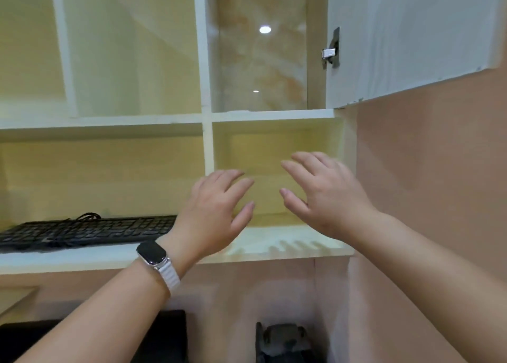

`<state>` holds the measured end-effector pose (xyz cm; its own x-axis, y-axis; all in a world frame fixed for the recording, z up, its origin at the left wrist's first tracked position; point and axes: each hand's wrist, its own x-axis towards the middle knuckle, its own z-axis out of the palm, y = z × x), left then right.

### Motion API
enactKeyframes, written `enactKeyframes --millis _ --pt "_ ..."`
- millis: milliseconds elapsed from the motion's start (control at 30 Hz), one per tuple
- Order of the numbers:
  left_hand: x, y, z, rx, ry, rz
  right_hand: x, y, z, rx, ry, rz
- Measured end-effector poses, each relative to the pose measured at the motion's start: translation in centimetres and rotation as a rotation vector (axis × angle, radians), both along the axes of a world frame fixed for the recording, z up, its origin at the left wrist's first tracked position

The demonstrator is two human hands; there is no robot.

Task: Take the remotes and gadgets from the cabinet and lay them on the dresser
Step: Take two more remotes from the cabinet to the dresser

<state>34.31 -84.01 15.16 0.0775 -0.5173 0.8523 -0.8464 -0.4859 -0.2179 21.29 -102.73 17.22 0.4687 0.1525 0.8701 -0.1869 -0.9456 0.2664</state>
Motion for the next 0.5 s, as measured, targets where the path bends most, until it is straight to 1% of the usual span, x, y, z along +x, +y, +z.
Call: enactKeyframes --millis 133,300,400,500 --pt "1.4 -1.0 6.0 -0.052 -0.136 -0.021 2.1 -1.5 4.4 -0.057 -0.085 0.024" --pt "2.4 -2.1 13.9 -0.024 -0.193 -0.047 4.2 -2.7 9.4 -0.090 -0.129 0.014" --pt "2.7 -3.5 18.0 0.061 -0.114 -0.008 5.4 -3.5 10.7 -0.070 -0.087 -0.007" --pt "3.1 -5.4 21.3 0.232 0.025 0.155 6.2 -4.4 10.8 -0.030 -0.059 -0.008"
